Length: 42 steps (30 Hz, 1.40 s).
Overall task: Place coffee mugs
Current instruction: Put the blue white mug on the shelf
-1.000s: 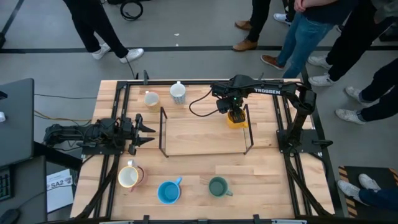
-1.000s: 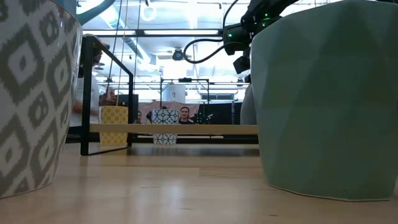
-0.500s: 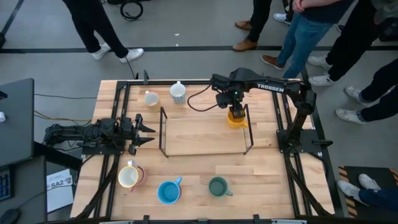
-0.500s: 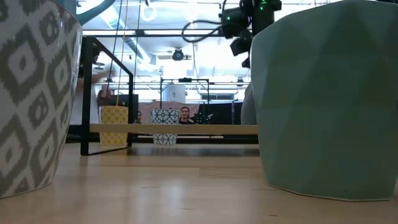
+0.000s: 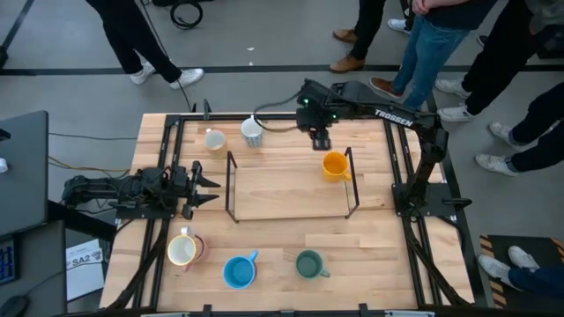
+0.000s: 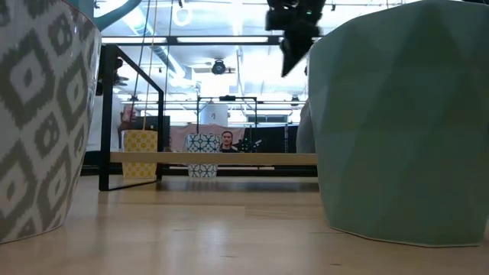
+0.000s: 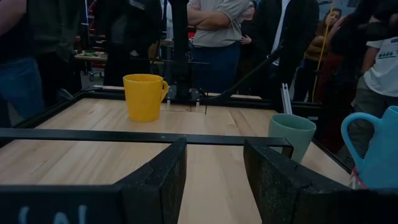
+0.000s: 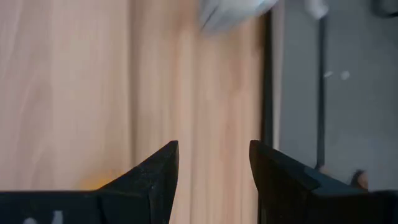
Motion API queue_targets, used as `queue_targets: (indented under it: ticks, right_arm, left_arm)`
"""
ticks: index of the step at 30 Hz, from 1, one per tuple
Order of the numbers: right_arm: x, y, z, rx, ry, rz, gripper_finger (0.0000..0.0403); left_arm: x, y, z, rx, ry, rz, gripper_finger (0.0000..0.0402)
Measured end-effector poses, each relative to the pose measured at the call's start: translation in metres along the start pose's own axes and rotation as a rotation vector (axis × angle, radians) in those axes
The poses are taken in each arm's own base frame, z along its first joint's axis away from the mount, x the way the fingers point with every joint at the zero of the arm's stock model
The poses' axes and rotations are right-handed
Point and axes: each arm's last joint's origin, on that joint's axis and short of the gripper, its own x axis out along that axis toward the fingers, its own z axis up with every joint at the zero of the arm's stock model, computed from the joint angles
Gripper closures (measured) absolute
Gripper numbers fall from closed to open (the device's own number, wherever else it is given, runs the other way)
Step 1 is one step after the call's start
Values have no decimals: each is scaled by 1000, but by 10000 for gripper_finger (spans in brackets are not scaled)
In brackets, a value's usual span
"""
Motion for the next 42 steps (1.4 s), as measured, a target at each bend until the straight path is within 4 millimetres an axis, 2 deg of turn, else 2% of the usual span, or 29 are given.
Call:
queue_targets:
  ticks: [9, 15, 18, 27, 32, 37, 42]
  right_arm:
    - [-5, -33, 26, 370, -371, -134, 201]
    - [-3, -46, 34, 500, -525, -70, 201]
    - [15, -48, 38, 548, -515, -44, 201]
    - [109, -56, 42, 686, -397, -5, 201]
    - [150, -57, 39, 701, -349, 0, 201]
    - [175, -54, 38, 729, -325, 17, 201]
    - [180, -53, 38, 729, -323, 23, 201]
  left_arm:
    - [0, 0, 0, 0, 0, 0, 235]
    - [0, 0, 0, 0, 0, 0, 235]
    - [0, 0, 0, 0, 0, -1, 235]
    - [0, 0, 0, 0, 2, 0, 235]
    - [0, 0, -1, 0, 6, 1, 235]
    - [0, 0, -1, 0, 6, 1, 235]
    - [0, 0, -1, 0, 6, 1, 235]
